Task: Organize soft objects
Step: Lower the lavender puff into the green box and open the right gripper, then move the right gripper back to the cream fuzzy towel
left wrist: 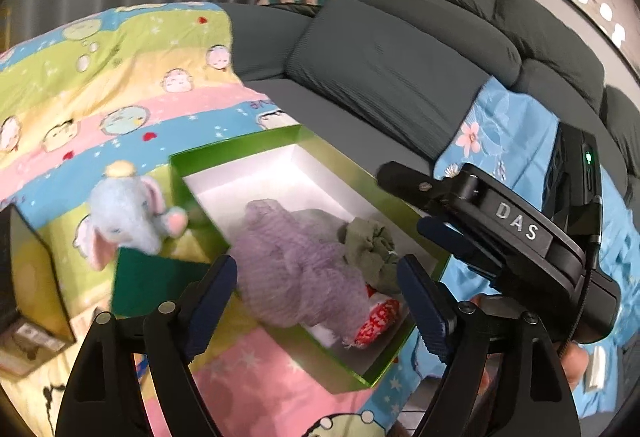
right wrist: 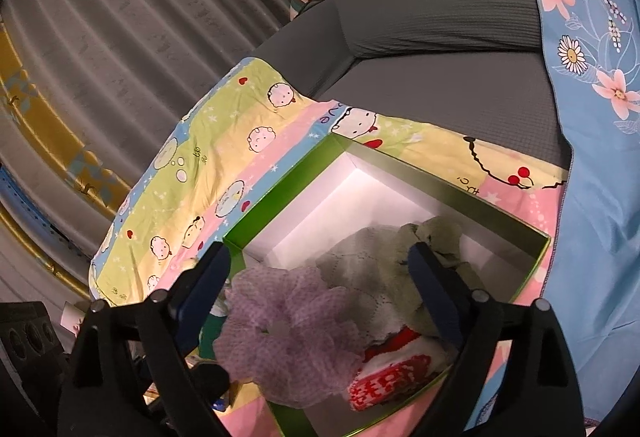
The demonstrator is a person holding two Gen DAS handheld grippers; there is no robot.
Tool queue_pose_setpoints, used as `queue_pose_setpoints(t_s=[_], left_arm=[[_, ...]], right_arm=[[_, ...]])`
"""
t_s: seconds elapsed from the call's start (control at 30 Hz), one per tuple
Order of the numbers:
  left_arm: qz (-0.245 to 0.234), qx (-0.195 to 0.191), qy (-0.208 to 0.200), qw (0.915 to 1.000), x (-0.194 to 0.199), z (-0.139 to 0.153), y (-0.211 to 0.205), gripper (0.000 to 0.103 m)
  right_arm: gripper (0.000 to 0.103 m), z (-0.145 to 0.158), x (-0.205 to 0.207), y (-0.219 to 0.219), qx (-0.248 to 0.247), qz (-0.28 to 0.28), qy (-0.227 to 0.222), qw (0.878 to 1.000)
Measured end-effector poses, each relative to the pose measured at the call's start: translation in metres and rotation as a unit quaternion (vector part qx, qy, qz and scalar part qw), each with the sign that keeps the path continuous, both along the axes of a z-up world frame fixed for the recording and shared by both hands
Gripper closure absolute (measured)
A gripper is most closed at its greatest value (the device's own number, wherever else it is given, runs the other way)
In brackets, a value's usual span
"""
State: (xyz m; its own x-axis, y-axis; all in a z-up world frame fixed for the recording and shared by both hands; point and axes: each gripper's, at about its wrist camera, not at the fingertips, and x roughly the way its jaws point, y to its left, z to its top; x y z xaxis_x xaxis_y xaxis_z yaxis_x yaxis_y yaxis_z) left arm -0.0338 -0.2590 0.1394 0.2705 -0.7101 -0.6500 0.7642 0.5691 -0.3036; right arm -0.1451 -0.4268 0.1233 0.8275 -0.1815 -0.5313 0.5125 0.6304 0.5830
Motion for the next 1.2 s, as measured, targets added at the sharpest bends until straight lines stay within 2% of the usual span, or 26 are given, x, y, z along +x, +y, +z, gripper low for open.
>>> queue_pose_setpoints(t_s=[0.17,0.33,0.63,0.83,1.03,1.1,1.2], left_arm=[[0.039,-0.013,0.008,0.9991,0.003,0.008,0.036,0.020],[0.084,-0.019,0.012,0.9962,0.003,0.014,0.080,0.020],[0.193,0.001,-0.009,0.9812,0.002,0.014,0.170,0.020],[0.266,0.022,-0.015,0.9636,-0.004,-0.002,0.239,0.020],[0.350,0.020,0.006,0.9366,-0.005,-0.023,0.320,0.020],[0.385,0.022,0.013,0.9226,-0.003,-0.033,0.350,0.020],[0.441,0.031,0.014,0.8967,-0.003,-0.047,0.388,0.020]], right_arm=[[0.006,0.011,-0.006,0.008,-0.011,-0.001,-0.016,1.000],[0.005,0.021,-0.004,0.023,-0.030,0.011,-0.019,0.999],[0.004,0.032,0.017,0.068,-0.078,0.066,0.003,0.995],[0.003,0.037,0.031,0.103,-0.109,0.107,0.010,0.988],[0.003,0.039,0.044,0.142,-0.136,0.160,0.014,0.978],[0.003,0.040,0.049,0.158,-0.139,0.189,0.011,0.972],[0.003,0.040,0.056,0.188,-0.142,0.241,0.006,0.960]])
